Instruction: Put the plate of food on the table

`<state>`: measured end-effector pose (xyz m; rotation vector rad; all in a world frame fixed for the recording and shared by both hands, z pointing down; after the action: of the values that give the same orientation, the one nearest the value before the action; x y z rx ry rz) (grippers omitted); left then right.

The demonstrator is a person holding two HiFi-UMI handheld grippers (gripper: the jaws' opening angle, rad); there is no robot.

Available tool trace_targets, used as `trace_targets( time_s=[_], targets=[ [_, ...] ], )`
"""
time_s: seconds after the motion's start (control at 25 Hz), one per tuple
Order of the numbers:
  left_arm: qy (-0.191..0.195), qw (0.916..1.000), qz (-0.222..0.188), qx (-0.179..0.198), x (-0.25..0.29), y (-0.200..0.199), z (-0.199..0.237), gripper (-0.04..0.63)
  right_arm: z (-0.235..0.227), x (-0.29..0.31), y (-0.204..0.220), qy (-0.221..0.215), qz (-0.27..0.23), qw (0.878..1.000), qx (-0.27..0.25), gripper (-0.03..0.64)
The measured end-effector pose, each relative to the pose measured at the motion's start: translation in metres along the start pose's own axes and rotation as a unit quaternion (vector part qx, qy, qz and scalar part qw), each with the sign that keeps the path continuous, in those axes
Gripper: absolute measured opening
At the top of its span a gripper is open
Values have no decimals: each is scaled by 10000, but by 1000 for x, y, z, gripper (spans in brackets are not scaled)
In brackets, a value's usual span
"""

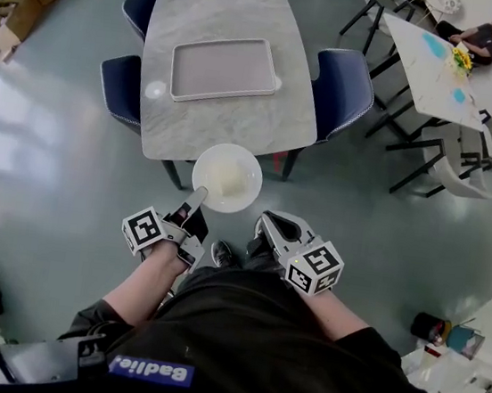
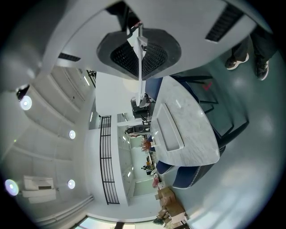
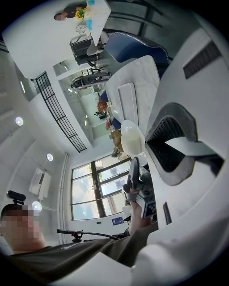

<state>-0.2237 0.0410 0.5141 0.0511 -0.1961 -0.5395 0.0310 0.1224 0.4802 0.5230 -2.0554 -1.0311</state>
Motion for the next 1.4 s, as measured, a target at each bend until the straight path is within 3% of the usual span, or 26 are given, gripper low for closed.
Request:
trace_targets(
  time_s=[0.4, 1.0, 1.4],
  targets=[
    [-78, 9990, -435, -95, 30, -26, -8, 18, -46, 25, -39, -439, 63, 9987, -263, 11],
    [-241, 9927, -1176, -89, 114, -72, -17, 18, -158, 54, -95, -1055, 203, 9937, -321, 11],
    [-244, 9903, -1363, -144, 131, -114, -11, 18, -174, 75, -109, -1076, 381, 9930, -298, 11]
  ],
)
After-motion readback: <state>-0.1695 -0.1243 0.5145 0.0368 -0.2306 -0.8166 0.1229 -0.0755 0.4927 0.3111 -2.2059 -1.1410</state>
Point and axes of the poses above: the fingertips, and each gripper's own axes: x forward along the fingers, z to its left, y out of its underside, the point moved 9 cm from there along -x, backward along the fingers, and after that the axes turned 7 degrees about z, right-handed, at the moved point
